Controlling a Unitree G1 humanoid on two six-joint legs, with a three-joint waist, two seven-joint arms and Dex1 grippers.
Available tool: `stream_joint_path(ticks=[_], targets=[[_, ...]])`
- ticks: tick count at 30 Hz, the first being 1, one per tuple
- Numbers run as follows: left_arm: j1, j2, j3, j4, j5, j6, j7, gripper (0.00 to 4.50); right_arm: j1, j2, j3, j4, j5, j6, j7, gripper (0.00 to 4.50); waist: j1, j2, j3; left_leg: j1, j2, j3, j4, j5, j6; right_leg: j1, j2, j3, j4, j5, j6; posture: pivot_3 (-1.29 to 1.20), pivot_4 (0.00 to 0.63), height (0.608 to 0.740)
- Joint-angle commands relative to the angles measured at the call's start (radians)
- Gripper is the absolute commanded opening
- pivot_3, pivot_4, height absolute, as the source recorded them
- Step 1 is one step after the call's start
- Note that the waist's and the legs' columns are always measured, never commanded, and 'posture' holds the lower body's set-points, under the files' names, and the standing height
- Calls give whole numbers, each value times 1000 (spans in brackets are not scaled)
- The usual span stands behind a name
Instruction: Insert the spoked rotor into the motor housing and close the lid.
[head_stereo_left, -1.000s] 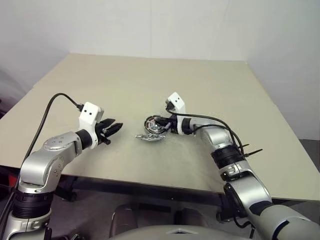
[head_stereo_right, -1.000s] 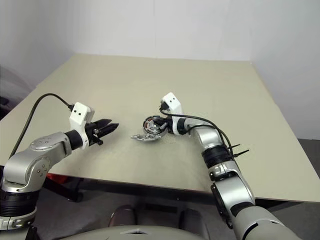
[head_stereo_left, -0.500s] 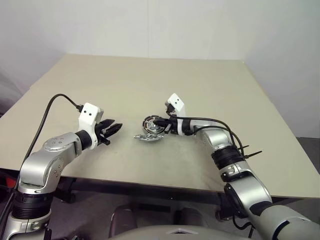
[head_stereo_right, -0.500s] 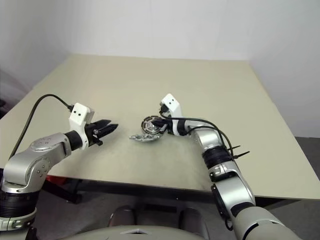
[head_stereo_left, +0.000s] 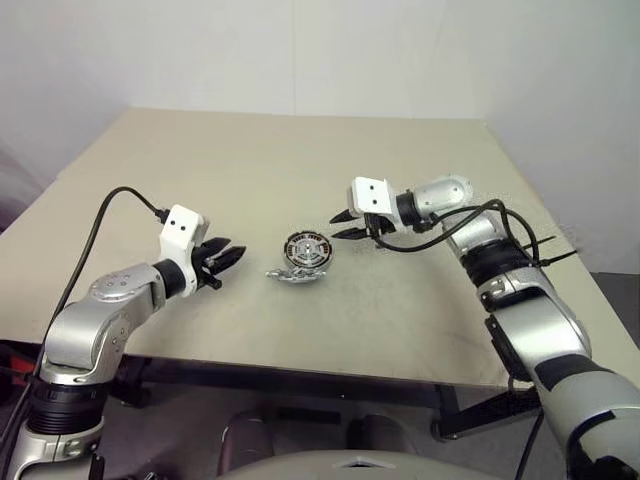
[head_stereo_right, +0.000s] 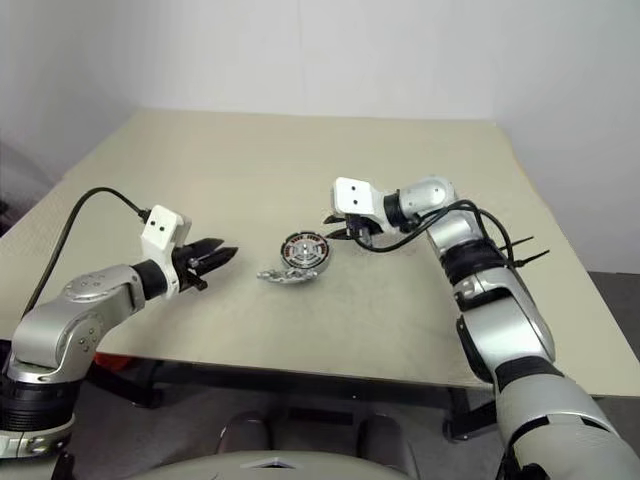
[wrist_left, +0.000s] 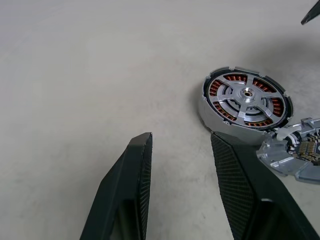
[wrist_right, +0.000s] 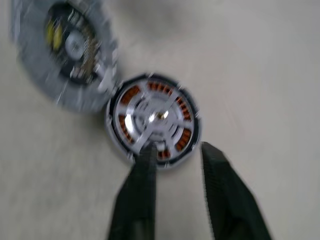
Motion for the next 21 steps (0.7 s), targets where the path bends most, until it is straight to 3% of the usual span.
stream_joint_path(ticks=[1,9,17,21], targets=[[-27,3,-1,-8,7,-27,-11,1971,-98,-3,41,84,-79,-143,24,2574,-1,0,0,0,0,0,0,0,1,0,0,0,0,0,0,0,0,740],[-40,-16,-20,6,21,-39,-8,1971,-171,80,136,202,-199,-349,52,2574,-2,0,0,-1,1,0,1,-3,5,-1,0,-1,0,-1,-2,0,0,740],[-7,-23,-3,-11,23,-39,2,1971,-172,132,168,222,-234,-420,64,2574,-1,0,0,-10,2,0,8,-5,9,-6,0,-1,1,-1,-2,0,0,740],[-7,-27,-4,-17,22,-36,9,1971,-183,141,187,270,-293,-430,-4,2574,-1,1,0,-15,2,0,16,-7,12,-9,0,-1,4,-1,-2,0,0,740]])
